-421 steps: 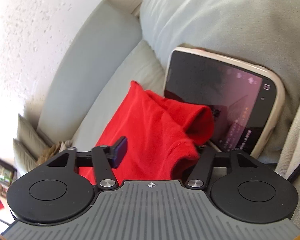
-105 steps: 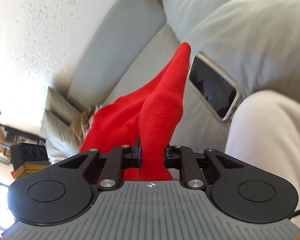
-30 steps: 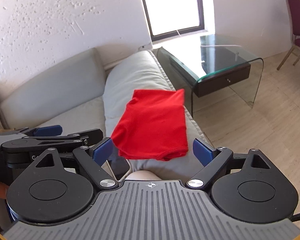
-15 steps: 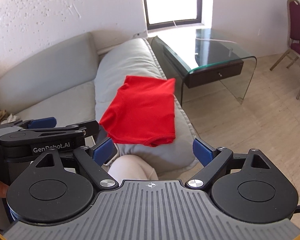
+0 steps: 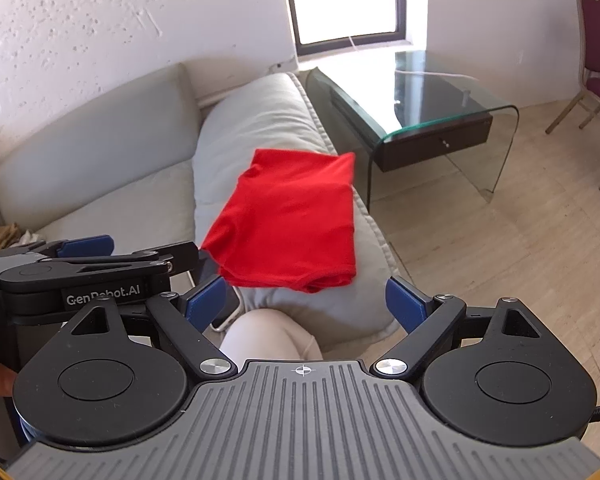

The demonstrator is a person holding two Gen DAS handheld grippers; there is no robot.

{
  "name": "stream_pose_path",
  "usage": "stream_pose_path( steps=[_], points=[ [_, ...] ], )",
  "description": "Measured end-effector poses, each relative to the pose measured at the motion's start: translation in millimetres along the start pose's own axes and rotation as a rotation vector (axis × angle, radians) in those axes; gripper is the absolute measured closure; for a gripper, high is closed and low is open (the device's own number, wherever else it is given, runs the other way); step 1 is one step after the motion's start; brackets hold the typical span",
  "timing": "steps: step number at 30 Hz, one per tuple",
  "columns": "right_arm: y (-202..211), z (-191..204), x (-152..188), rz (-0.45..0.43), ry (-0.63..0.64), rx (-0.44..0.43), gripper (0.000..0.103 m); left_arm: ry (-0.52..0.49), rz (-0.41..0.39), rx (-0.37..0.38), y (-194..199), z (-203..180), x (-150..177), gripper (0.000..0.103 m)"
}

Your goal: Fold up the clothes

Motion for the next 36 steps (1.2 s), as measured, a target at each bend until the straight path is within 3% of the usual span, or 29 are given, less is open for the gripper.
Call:
stream_pose_path(
  steps=[16,36],
  points=[
    [1.5,5.8,-6.6,0.001,0.017,-0.013,0.013,-0.001,-0.008,-0.007,2.8,4.1,-2.7,0.005],
    [-29.6,-3.2,0.9,0.071,-0.023,-0.024,0.013,-0.009,0.063,-0.016,-22.1,7.1,4.0,0.005]
  ],
)
Point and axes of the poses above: each gripper's, at about its wrist camera, not at the fingertips, and y roughly against the way its jaws point, z to its left, x to its underside, the point moved 1 cm from there along -y, roughly the way its jaws point, and after that the axes turned 7 degrees about -x, right-handed, at the moved point
